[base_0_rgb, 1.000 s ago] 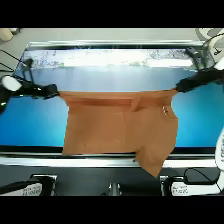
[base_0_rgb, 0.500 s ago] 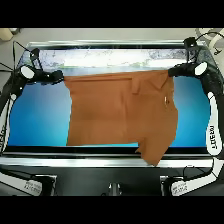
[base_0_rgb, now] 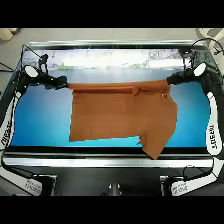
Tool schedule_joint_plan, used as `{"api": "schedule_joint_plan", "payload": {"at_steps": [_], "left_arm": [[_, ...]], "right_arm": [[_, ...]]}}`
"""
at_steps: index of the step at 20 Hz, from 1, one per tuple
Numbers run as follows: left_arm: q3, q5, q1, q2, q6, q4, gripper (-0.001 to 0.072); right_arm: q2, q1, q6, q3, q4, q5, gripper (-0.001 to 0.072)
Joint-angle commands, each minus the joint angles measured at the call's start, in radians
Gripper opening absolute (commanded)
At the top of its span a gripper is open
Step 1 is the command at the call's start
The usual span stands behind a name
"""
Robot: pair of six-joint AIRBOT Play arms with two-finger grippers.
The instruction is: Fold the shirts.
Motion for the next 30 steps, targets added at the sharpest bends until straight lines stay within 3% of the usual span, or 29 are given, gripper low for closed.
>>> {"api": "schedule_joint_plan", "payload": {"at_steps": [1,4,15,24,25,26,27,28,30], "left_arm": [[-0.016,-0.274,-0.01,0.003,0.06,-0.003,0.0026],[-0.084,-0.288,-0.032,0.002,0.056,-0.003,0.0026],[-0.182,-0.289,-0.056,-0.007,0.056,0.006,0.0026],[-0.182,-0.288,-0.018,-0.007,0.056,0.006,0.0027],[-0.182,-0.289,-0.021,-0.007,0.056,0.004,0.0071],[-0.181,-0.296,-0.022,-0.007,0.056,0.005,0.0247],[-0.18,-0.313,-0.018,-0.006,0.056,0.006,0.0431],[-0.177,-0.34,-0.009,-0.003,0.056,0.005,0.0465],[-0.174,-0.4,0.024,0.021,0.056,0.006,0.0464]], "right_arm": [[0.014,0.001,-0.004,-0.001,-0.148,0.273,0.002],[-0.042,0.002,-0.016,-0.001,-0.141,0.306,0.002],[-0.094,0.002,-0.023,0.0,-0.133,0.218,0.002],[-0.121,0.002,0.005,-0.003,-0.161,0.417,0.0029],[-0.125,0.002,0.005,-0.002,-0.161,0.416,0.0136],[-0.122,0.002,0.005,-0.002,-0.162,0.409,0.0308],[-0.115,0.002,0.005,0.005,-0.166,0.429,0.0407],[-0.1,0.001,0.005,0.011,-0.185,0.463,0.0427],[-0.055,-0.01,0.005,0.019,-0.228,0.535,0.0427]]}}
